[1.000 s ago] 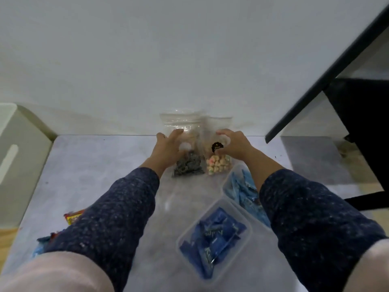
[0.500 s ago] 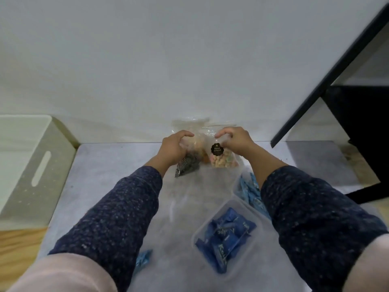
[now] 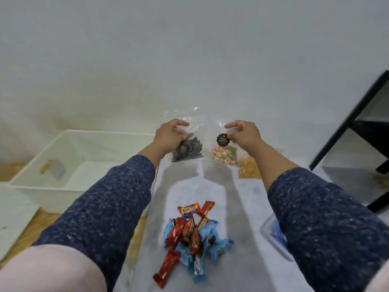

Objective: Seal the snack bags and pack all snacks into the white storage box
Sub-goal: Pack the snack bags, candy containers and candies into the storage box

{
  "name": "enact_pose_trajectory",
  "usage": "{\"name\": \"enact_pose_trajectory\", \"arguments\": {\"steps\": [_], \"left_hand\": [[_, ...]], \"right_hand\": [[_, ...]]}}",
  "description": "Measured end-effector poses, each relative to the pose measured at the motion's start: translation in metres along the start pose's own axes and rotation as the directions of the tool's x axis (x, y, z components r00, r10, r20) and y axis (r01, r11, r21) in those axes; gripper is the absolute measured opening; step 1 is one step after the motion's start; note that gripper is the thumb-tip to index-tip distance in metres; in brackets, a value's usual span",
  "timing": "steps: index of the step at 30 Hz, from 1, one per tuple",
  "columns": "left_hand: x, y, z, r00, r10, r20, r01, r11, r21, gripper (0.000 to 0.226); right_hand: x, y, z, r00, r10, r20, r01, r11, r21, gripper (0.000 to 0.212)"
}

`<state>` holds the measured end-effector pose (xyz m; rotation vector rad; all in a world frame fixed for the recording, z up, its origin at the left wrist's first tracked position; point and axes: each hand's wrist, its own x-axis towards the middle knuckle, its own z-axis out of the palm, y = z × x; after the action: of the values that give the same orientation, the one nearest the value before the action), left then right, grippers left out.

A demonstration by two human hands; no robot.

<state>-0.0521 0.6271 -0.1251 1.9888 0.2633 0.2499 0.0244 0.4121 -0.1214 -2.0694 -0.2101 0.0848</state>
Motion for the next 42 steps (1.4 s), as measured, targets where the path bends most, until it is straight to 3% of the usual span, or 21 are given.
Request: {"name": "enact_pose_trajectory", "arguments": {"steps": [11,20,27,36,42], "left_hand": [[-0.029,-0.021,-0.132,0.991,-0.063,-0.121,0.058,0.997,-0.044,0.040],[-0.017,-0.084,-0.204,0.978,-0.152,-0.145,0.149,0.988,-0.030,0.040],[0.029,-0.161,-0.245,0.965,-0.261,0.014,0.261,0.964,-0.045,0.035],[0.097,-0.276,-0.220,0.909,-0.299,0.289,0.303,0.952,0.032,0.033],[0.118,-0.303,-0.197,0.897,-0.324,0.301,0.309,0.946,0.096,0.039]], "right_hand": [[-0.005,-0.102,0.099,0.988,-0.101,0.116,0.085,0.987,0.136,0.029],[0.012,-0.129,0.210,0.967,-0.115,0.227,0.071,0.978,0.195,0.035],[0.037,-0.108,0.299,0.969,0.041,0.243,-0.086,0.981,0.176,0.038],[0.061,-0.032,0.365,0.926,0.329,0.188,-0.348,0.934,0.081,0.029],[0.074,-0.011,0.375,0.904,0.397,0.156,-0.401,0.916,-0.005,0.034]]}}
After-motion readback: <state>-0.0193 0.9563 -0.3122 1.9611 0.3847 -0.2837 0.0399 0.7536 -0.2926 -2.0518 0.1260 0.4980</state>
